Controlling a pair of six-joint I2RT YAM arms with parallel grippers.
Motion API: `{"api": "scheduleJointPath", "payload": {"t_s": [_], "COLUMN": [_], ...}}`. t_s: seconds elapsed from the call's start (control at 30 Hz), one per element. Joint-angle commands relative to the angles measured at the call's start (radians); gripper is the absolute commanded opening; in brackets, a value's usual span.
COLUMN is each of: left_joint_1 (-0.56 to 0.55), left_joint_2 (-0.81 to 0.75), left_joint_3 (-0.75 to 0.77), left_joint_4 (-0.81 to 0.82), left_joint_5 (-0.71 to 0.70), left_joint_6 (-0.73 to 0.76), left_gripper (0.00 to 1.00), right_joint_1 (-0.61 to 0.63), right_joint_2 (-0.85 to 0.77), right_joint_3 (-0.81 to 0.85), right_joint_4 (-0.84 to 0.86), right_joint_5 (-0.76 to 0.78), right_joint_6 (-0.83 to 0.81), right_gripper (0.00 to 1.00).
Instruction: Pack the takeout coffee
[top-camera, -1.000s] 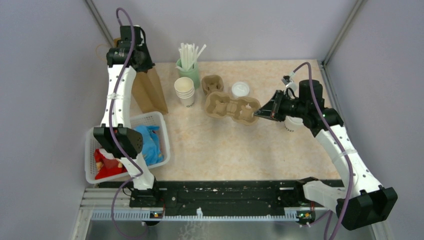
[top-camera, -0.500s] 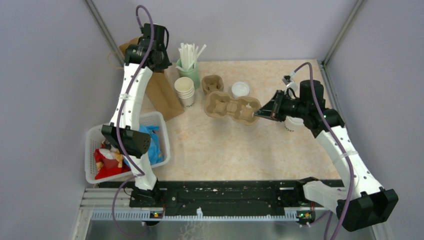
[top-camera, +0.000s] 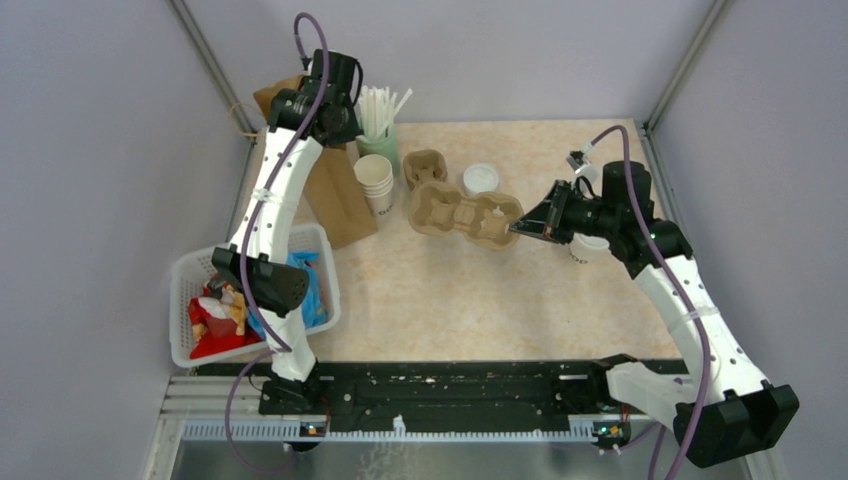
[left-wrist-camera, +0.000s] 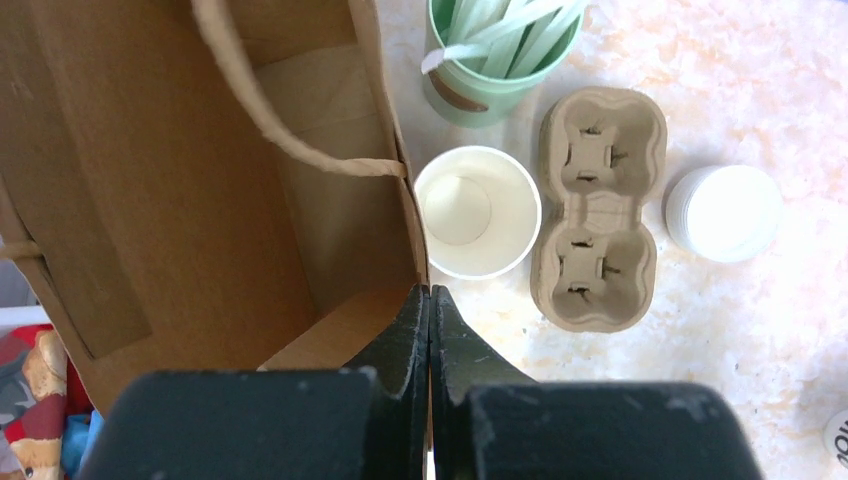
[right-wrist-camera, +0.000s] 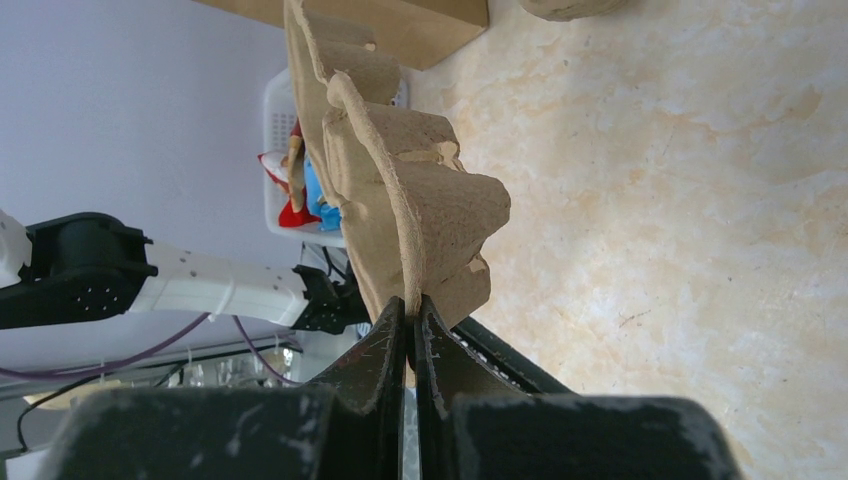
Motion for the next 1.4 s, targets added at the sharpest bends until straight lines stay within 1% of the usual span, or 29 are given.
{"api": "scheduleJointPath", "payload": {"t_s": [0.0, 0.27, 0.47, 0.67, 0.83, 1.07, 1.23, 1.37], "left_joint_1": [-0.040, -0.114, -0.163, -0.201, -0.238, -0.255, -0.255, -0.255], "left_joint_2": [-0.035, -0.113, -0.145, -0.270, -0.347, -0.428, -0.513, -0.549], "left_joint_3": [0.020, -0.050, -0.042, -0.189, -0.282, -0.334, -0.430, -0.443], "left_joint_4": [-0.047, -0.106, -0.191, -0.200, -0.199, -0.201, -0.201, -0.201], "left_joint_5": [-0.041, -0.046, -0.045, 0.054, 0.084, 0.163, 0.175, 0.196], "left_joint_6": [-0.042, -0.136, -0.190, -0.247, -0.299, -0.249, -0.261, -0.228], "left_gripper": [0.00, 0.00, 0.00, 0.00, 0.00, 0.00, 0.00, 0.00], "right_joint_1": [-0.002, -0.002, -0.001, -0.002, -0.004, -0.003, -0.003, -0.003], "right_joint_2": [-0.040, -0.055, -0.065, -0.066, -0.060, -0.045, -0.053, -0.058], "right_joint_3": [0.023, -0.008, -0.031, -0.034, -0.013, -0.007, -0.023, -0.020], "right_joint_4": [0.019, 0.041, 0.062, 0.046, 0.015, 0.021, 0.038, 0.041], "right_joint_5": [-0.007, -0.015, -0.028, -0.040, -0.027, -0.004, 0.026, 0.036], "right_joint_6": [0.003, 0.026, 0.053, 0.039, 0.011, 0.012, 0.043, 0.075], "right_gripper": [0.00, 0.00, 0.00, 0.00, 0.00, 0.00, 0.00, 0.00]}}
